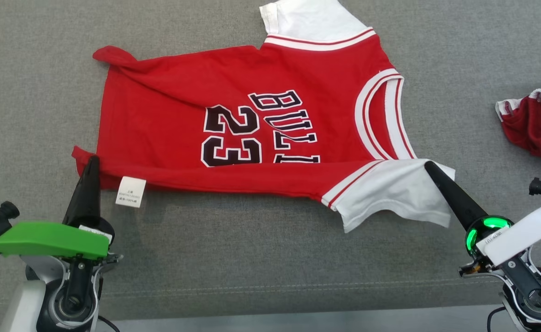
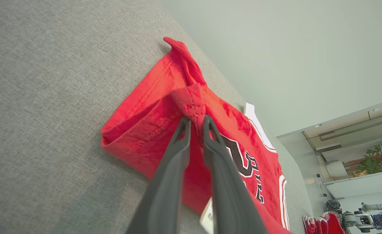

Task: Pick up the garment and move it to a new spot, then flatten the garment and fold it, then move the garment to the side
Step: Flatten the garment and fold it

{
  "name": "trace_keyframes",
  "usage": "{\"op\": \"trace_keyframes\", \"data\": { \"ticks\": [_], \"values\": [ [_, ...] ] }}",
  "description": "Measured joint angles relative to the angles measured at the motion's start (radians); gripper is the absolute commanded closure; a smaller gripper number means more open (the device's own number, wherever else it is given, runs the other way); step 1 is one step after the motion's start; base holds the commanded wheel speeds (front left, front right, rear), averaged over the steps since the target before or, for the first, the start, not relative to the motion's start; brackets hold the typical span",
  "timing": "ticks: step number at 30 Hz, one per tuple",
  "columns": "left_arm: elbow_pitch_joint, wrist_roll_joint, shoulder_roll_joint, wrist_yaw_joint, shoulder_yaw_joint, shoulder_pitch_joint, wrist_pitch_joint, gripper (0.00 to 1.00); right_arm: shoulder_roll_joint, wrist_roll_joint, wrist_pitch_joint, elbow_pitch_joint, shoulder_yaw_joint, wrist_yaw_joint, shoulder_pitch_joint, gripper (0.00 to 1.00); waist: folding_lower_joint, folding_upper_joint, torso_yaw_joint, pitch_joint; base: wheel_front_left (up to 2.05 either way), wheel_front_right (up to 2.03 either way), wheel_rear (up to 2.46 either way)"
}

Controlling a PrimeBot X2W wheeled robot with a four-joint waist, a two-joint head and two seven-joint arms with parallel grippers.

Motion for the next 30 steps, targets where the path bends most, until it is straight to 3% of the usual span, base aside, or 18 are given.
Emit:
{"op": "trace_keyframes", "data": {
  "ticks": [13,23,30],
  "values": [
    [0.042,0.005,0.004,0.017,0.002,-0.087,0.052,0.76,0.022,0.004,0.023,0.069,0.013,-0.035,-0.127,1.0,0.0,0.0,0.019,0.058,0.0,0.0,0.0],
    [0.081,0.035,0.004,0.026,-0.012,-0.158,0.079,0.69,0.05,0.004,0.023,0.139,0.007,-0.049,-0.206,1.0,0.0001,0.0,0.017,0.076,0.0,0.0,0.0],
    [0.11,0.038,0.003,0.026,-0.013,-0.204,0.096,0.69,0.053,0.0,0.025,0.187,0.022,-0.055,-0.25,1.0,0.0001,0.0,0.018,0.088,0.0,0.0,0.0]
  ]
}}
